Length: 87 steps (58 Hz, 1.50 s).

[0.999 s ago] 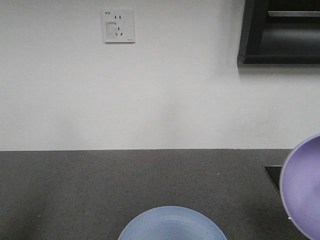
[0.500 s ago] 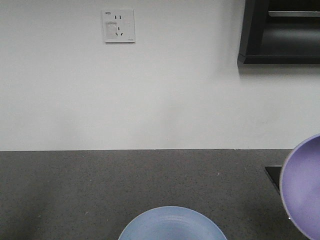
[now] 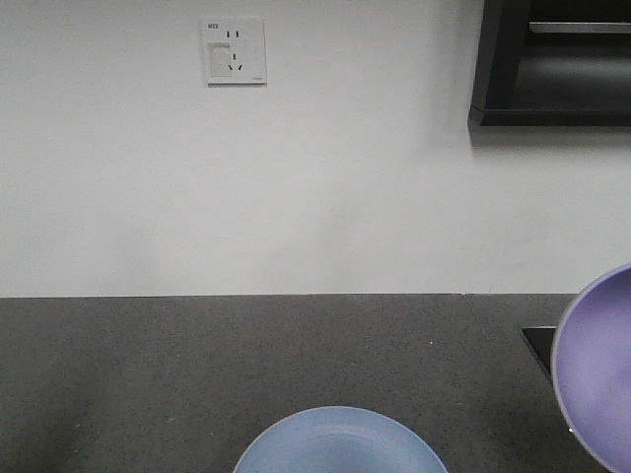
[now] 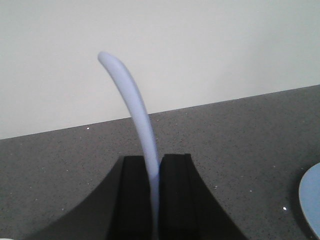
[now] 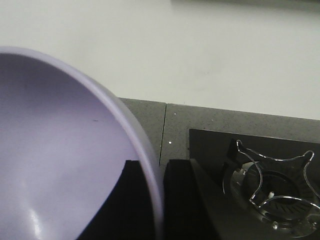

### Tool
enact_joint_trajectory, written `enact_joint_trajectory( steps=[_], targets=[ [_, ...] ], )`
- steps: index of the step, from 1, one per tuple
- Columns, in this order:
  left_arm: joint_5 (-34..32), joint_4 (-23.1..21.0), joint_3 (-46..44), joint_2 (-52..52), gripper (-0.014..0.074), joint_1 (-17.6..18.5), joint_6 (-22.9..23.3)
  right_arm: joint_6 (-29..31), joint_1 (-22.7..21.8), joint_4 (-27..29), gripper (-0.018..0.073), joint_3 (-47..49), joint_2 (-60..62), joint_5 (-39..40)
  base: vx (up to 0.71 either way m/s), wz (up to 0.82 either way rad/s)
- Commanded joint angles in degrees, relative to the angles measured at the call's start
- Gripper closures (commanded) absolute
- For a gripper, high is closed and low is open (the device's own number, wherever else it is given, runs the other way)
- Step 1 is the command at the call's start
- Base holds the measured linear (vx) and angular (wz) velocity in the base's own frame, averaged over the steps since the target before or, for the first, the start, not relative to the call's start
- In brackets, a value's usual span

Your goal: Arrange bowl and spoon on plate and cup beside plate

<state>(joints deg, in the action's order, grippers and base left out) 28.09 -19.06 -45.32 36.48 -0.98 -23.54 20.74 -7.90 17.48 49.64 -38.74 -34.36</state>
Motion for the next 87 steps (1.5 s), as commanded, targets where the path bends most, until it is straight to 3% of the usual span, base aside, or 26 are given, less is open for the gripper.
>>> enact_joint_trajectory(
  steps=[1, 16, 25, 31, 38, 43, 47, 64, 73, 87],
  targets=[
    [-4.5, -1.2, -1.4, 0.2, 0.0593, 0.4, 0.1, 0.4, -0.2, 0.8, 0.0568, 1.6, 0.1, 4.9, 0.0, 0.0],
    [-4.5, -1.2, -1.4, 0.2, 0.0593, 0.4, 0.1, 0.3, -0.2, 1.1, 0.0568, 1.6, -0.1, 5.6, 0.0, 0.0],
    [-4.5, -1.2, -1.4, 0.2, 0.0593, 0.4, 0.1, 1.8, -0.2, 4.8, 0.0568, 1.7, -1.9, 7.8, 0.0, 0.0],
    [-4.5, -1.2, -1.4, 0.2, 0.0593, 0.4, 0.1, 7.2, -0.2, 10.5, 0.0568, 2.1, -4.7, 8.4, 0.0, 0.0],
    [-4.5, -1.2, -1.4, 0.2, 0.0593, 0.4, 0.1, 17.7, 1.0, 23.3, 0.0568, 3.8, -9.2, 6.4, 0.0, 0.0],
    [-4.5, -1.2, -1.4, 0.2, 0.0593, 0.4, 0.1, 26.5, 5.0, 30.5, 0.0568, 5.5, -13.7, 5.1, 0.0, 0.0],
    [-4.5, -1.2, -1.4, 0.2, 0.0593, 0.4, 0.1, 29.2, 9.5, 31.5, 0.0568, 6.9, -16.8, 6.0, 0.0, 0.0],
    [-4.5, -1.2, -1.4, 0.2, 0.0593, 0.4, 0.1, 18.9, 25.1, 23.3, 0.0568, 8.8, -34.2, 12.2, 0.0, 0.0],
    [-4.5, -1.2, -1.4, 0.2, 0.0594, 0.4, 0.1, 13.7, 27.3, 21.7, 0.0566, 8.8, -42.4, 12.1, 0.0, 0.0],
    [-4.5, -1.2, -1.4, 0.2, 0.0594, 0.4, 0.1, 13.4, 27.5, 21.7, 0.0521, 8.8, -50.1, 12.0, 0.0, 0.0]
  ],
)
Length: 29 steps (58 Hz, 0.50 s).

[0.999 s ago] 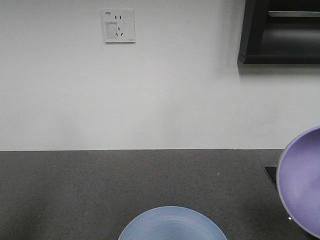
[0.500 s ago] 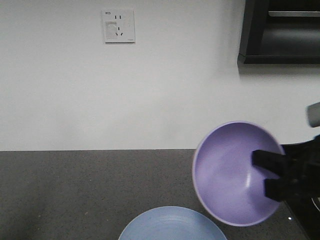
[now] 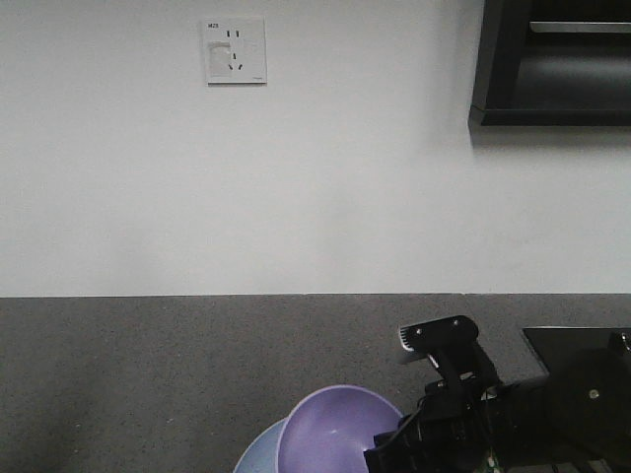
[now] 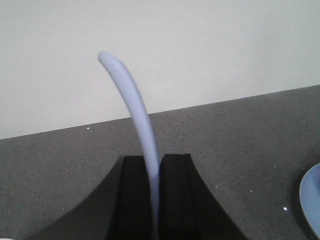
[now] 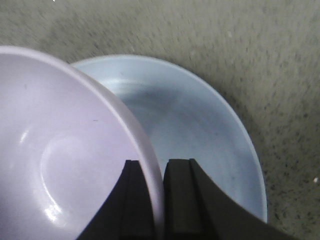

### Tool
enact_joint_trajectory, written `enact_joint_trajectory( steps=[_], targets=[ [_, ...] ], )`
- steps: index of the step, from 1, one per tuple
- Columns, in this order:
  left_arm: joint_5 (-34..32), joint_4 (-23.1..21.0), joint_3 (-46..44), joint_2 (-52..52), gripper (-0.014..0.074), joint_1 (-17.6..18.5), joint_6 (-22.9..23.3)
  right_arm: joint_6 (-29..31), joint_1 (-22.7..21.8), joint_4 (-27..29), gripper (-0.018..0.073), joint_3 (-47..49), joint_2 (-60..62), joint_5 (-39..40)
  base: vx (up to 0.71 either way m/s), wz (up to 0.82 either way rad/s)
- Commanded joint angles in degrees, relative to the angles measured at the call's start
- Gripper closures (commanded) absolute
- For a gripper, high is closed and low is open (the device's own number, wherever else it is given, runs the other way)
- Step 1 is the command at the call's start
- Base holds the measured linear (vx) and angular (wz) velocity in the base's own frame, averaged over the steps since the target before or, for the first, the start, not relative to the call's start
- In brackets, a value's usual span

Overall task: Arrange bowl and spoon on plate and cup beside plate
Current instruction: 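Lower the bowl onto the plate and open the right gripper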

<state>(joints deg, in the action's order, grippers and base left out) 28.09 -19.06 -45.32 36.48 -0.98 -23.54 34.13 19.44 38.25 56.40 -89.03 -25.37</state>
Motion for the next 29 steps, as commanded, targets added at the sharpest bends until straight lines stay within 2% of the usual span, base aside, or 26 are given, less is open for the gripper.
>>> enact_joint_trajectory(
  steps=[1, 13, 29],
  targets=[
    [-4.5, -1.2, -1.4, 0.2, 0.0594, 0.4, 0.1, 0.0, 0.1, 1.0, 0.0511, 2.0, -0.1, 3.0, 0.0, 0.0],
    [-4.5, -1.2, -1.4, 0.2, 0.0594, 0.4, 0.1, 0.0, 0.1, 1.0, 0.0403, 2.0, -2.4, 2.9, 0.0, 0.0],
    [-4.5, -1.2, -1.4, 0.2, 0.0594, 0.4, 0.1, -0.1, 0.1, 1.0, 0.019, 2.0, -2.0, 3.8, 0.0, 0.0]
  ],
)
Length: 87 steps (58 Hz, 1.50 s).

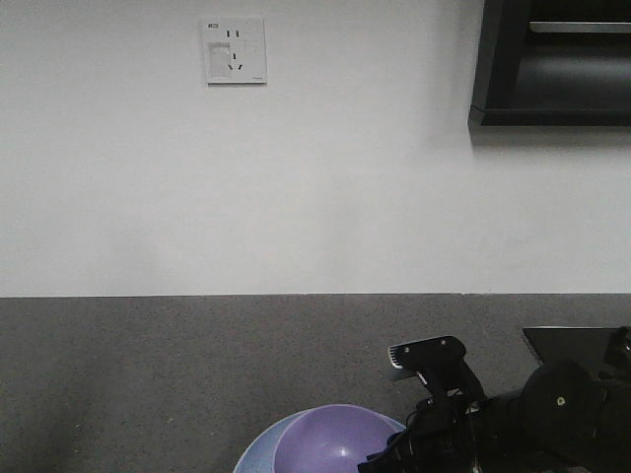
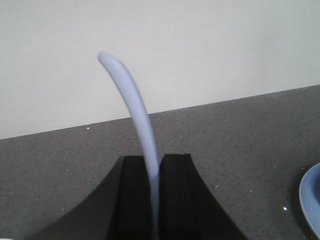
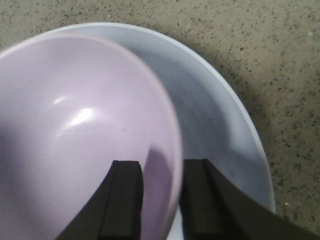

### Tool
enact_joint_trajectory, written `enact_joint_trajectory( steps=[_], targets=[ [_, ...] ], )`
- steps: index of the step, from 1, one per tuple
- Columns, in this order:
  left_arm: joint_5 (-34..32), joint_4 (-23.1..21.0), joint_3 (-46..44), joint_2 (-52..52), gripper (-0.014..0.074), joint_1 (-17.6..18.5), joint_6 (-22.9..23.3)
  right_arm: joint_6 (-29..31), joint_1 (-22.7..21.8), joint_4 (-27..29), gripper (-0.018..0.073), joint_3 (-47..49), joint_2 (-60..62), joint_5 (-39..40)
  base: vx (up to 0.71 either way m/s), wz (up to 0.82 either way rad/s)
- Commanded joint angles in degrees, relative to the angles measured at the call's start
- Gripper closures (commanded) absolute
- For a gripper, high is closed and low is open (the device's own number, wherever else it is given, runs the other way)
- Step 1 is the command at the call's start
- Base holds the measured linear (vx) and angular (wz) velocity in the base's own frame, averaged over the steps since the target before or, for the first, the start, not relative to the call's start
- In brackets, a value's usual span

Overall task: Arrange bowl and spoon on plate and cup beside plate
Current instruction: 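Lower the bowl onto the plate and open the right gripper, then lower the spoon into the bowl with the left gripper and release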

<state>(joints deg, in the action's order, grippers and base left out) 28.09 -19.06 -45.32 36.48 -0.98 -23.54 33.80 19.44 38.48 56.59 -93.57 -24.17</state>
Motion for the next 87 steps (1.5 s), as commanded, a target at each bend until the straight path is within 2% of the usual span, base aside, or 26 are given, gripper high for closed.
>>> enact_joint_trajectory(
  steps=[1, 9, 15, 24, 39, 46, 55, 61, 68, 73, 81, 87],
  targets=[
    [-4.5, -1.2, -1.4, 0.2, 0.0594, 0.4, 0.1, 0.2, 0.1, 0.8, 0.0179, 1.8, 2.7, 2.6, 0.0, 0.0],
    [-4.5, -1.2, -1.4, 0.2, 0.0594, 0.4, 0.1, 0.2, 0.1, 0.8, 0.0102, 1.8, 5.1, 5.3, 0.0, 0.0],
    [-4.5, -1.2, -1.4, 0.2, 0.0594, 0.4, 0.1, 0.2, 0.1, 0.8, 0.008, 1.8, 8.9, 7.7, 0.0, 0.0],
    [-4.5, -1.2, -1.4, 0.2, 0.0594, 0.4, 0.1, 0.4, 0.1, 0.7, 0.0079, 1.8, 16.6, 8.4, 0.0, 0.0],
    [-4.5, -1.2, -1.4, 0.2, 0.0594, 0.4, 0.1, 0.3, 0.1, 0.3, 0.0106, 0.4, 34.5, 3.8, 0.0, 0.0],
    [-4.1, -1.2, -1.4, 0.2, 0.0594, 0.4, 0.2, 0.2, 0.0, -1.2, 0.0127, -5.3, 42.8, 2.9, 0.0, 0.0],
    [-3.6, -1.2, -1.4, 0.4, 0.0592, 0.4, 0.1, -2.8, -1.9, -1.6, 0.0135, -13.0, 52.9, 3.8, 0.0, 0.0],
    [-3.4, -2.2, -1.4, 1.4, 0.0589, 0.4, -4.2, -2.9, -3.1, -2.7, 0.0134, -14.7, 56.5, 3.9, 0.0, 0.0],
    [-3.6, -10.3, -1.4, 2.9, 0.0589, 1.1, -14.1, -4.4, -3.0, -2.7, 0.0134, -14.7, 57.0, 3.6, 0.0, 0.0],
    [-3.6, -20.5, -2.2, 4.8, 0.0589, 2.5, -21.6, -5.3, -3.0, -2.7, 0.0134, -14.7, 56.4, 2.9, 0.0, 0.0],
    [-3.6, -39.5, -5.0, 10.8, 0.0589, 5.6, -32.9, -5.3, -3.0, -2.6, 0.0134, -14.7, 55.7, 2.8, 0.0, 0.0],
    [-2.8, -48.6, -8.1, 16.8, 0.0588, 9.3, -39.7, -5.4, -3.0, -2.5, 0.0134, -14.7, 55.7, 2.8, 0.0, 0.0]
  ],
)
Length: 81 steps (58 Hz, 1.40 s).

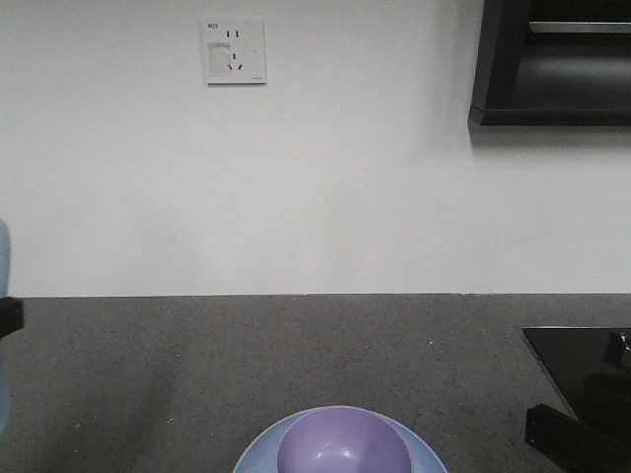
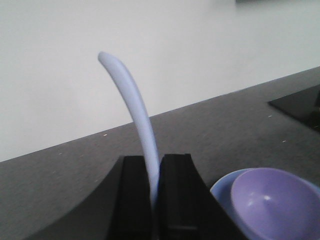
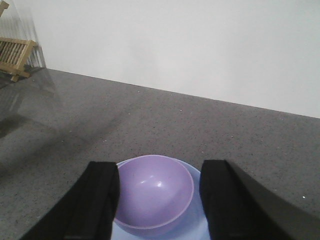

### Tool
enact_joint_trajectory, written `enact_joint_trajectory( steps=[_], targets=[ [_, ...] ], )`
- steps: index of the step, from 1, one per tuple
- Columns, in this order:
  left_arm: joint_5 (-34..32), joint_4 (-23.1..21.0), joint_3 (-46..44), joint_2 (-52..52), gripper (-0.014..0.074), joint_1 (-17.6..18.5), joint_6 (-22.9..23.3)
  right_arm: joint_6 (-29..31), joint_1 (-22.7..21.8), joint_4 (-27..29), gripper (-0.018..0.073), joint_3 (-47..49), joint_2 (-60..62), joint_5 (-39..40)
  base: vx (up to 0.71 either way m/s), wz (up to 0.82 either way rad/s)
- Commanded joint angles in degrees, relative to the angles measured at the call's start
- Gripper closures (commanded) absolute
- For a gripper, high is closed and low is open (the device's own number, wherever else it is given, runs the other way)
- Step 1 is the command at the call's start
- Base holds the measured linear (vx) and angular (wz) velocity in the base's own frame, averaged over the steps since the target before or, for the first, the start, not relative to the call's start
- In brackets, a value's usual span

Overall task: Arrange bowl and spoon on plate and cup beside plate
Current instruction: 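Lower the spoon into the bowl with the left gripper and release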

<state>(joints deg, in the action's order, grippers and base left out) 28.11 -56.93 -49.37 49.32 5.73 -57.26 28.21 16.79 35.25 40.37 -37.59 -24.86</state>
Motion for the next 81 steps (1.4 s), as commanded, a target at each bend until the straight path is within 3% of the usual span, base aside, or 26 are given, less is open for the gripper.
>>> enact_joint_trajectory(
  steps=[1, 9, 20, 31, 39, 46, 61, 67, 81],
  targets=[
    [-2.7, -11.5, -4.5, 4.8, 0.0587, 3.6, -6.8, 0.2, -0.4, 0.7, 0.0134, 1.6, -0.3, 3.4, 0.0, 0.0],
    [-5.1, -14.4, -10.1, 13.9, 0.0587, 12.5, -10.8, 0.2, -0.4, 0.7, 0.0134, 1.6, -0.3, 3.4, 0.0, 0.0],
    [-18.7, -14.3, -16.4, 26.9, 0.0585, 28.2, -11.6, 0.0, -0.4, 0.7, 0.0134, 1.6, -0.3, 3.3, 0.0, 0.0],
    [-23.5, -14.3, -21.0, 39.1, 0.0572, 35.9, -11.6, 0.0, -0.4, 0.7, 0.0134, 1.6, -0.3, 3.3, 0.0, 0.0],
    [-24.7, -14.4, -22.9, 44.9, 0.0531, 36.9, -11.6, 0.0, -0.4, 0.7, 0.0134, 1.6, -0.3, 3.2, 0.0, 0.0],
    [-25.4, -14.4, -22.8, 47.5, 0.0444, 37.0, -11.6, 0.0, -0.4, 0.7, 0.0134, 1.6, -0.3, 3.1, 0.0, 0.0],
    [-24.8, -14.3, -22.8, 49.0, 0.0099, 37.0, -11.6, 0.0, -0.4, 0.7, 0.0134, 1.6, -0.3, 3.1, 0.0, 0.0],
    [-25.2, -14.3, -22.8, 47.5, 0.0018, 36.6, -11.6, 0.0, -0.4, 0.6, 0.0134, 1.6, -0.3, 3.5, 0.0, 0.0],
    [-27.4, -13.2, -22.8, 36.1, 0.0059, 32.2, -11.6, 0.0, -0.4, 0.6, 0.0134, 1.6, -0.3, 6.3, 0.0, 0.0]
  ],
)
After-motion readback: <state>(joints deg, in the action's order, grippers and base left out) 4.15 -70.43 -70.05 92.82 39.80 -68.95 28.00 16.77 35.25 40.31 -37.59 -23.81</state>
